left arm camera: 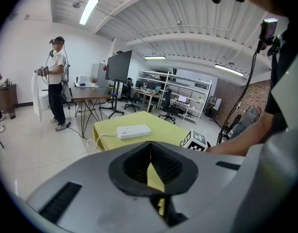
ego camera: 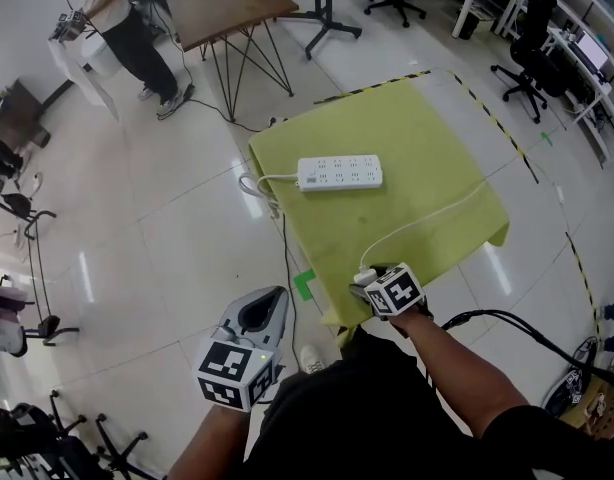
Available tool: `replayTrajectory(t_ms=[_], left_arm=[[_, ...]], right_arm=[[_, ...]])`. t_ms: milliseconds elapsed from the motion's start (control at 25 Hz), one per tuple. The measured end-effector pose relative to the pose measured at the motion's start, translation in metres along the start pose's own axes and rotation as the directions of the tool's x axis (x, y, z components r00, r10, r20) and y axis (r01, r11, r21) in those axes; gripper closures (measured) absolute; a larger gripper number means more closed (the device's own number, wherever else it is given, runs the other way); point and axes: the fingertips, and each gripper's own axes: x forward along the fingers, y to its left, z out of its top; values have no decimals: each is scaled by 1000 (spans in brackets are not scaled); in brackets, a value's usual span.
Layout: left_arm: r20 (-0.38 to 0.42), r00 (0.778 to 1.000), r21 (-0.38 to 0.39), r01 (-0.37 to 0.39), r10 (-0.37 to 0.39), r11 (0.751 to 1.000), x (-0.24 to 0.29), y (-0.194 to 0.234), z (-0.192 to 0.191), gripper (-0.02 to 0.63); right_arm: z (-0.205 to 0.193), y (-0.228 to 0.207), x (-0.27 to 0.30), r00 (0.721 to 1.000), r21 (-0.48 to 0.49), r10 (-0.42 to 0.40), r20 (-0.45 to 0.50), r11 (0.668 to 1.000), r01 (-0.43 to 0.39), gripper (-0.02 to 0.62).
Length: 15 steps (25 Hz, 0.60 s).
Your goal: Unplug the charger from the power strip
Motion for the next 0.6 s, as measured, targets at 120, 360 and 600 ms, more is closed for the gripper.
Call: replayTrajectory(t_ms=[120,360,600], left_arm=[[0,1000,-13,-14,14,1000,-4,4,-2,598],[13,999,-15,-29,29,999,-11,7,2,598],[21,999,-23,-31,32,999,-18,10,-1,600]], right_arm=[[-1,-2,5,1000,-14,-26,-16,1000,26,295],[4,-9,7,997,-35,-75,7,997,75,277],[6,-11,3,995,-39,-94,21,995,95,264]])
